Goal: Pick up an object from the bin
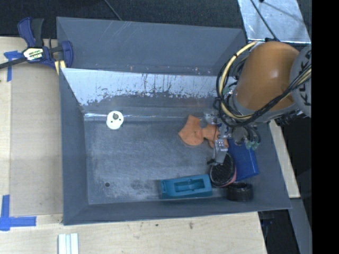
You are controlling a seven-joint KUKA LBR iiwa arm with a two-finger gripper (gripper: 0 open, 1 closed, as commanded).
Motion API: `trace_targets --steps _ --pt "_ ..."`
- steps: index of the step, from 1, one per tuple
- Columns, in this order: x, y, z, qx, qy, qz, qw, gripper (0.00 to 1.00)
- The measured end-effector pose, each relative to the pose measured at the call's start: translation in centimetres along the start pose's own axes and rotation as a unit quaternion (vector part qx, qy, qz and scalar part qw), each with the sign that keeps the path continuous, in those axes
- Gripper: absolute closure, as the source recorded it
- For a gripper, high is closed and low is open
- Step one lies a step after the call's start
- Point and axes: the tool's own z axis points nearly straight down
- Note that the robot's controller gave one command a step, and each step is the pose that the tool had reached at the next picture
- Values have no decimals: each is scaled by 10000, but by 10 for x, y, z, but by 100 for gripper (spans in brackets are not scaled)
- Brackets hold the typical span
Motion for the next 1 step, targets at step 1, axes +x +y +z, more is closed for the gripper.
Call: trace_targets --steps 1 --pt "-2 0 -5 3 -43 -5 10000 0"
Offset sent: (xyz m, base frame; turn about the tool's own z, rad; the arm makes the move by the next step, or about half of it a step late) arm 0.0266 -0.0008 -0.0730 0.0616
